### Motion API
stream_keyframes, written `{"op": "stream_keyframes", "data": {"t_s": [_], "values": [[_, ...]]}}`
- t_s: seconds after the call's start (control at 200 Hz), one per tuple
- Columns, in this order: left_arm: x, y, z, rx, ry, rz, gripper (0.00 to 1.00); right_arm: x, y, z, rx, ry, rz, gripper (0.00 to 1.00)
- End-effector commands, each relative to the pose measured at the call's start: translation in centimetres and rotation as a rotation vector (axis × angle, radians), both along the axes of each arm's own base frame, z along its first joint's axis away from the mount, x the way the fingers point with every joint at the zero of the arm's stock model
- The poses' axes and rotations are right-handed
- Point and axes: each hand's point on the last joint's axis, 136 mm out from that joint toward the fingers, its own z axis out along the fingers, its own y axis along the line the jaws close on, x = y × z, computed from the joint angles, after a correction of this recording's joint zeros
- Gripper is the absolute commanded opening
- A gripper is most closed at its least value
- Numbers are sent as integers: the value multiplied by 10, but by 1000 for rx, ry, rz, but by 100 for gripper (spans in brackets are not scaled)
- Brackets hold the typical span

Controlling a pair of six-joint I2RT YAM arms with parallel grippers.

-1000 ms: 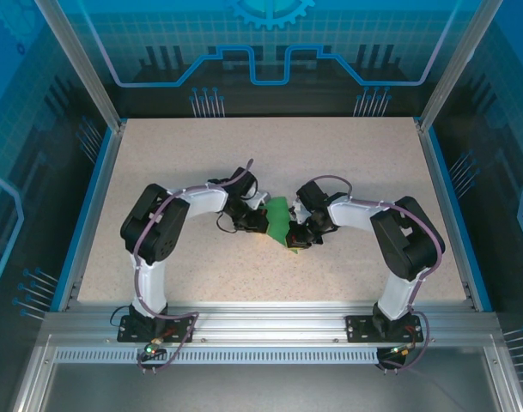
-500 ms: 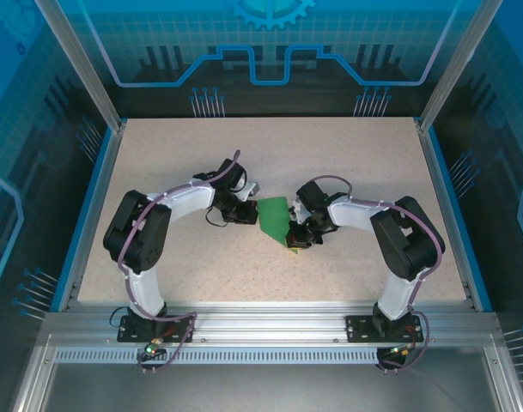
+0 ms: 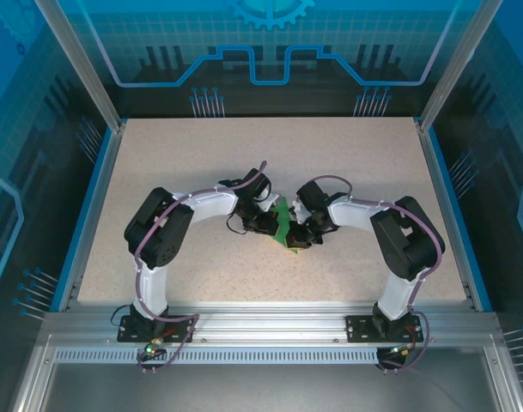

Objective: Fold a paper plane with a square sheet of paper (fold left side to right side)
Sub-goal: Third fold the triangle at the center of the table.

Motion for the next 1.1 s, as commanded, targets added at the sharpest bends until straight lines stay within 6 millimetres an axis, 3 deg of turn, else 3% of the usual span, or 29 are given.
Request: {"op": "stream_keyframes", "data": {"t_s": [0.0, 0.315, 0.5, 0.835, 1.095], "values": [[4, -5, 0, -2, 3, -6, 2, -24, -33, -31, -149, 113, -29, 0], [-6, 18, -37, 124, 28, 7, 1, -30, -37, -26, -158, 126, -24, 0], [-4, 24, -46, 160, 25, 14, 1, -40, -44, -24, -178, 136, -23, 0], [1, 27, -46, 168, 14, 17, 1, -66, -65, -26, -217, 169, -35, 0], [6, 21, -36, 142, -1, 18, 1, -73, -79, -23, -218, 171, -66, 0]]}}
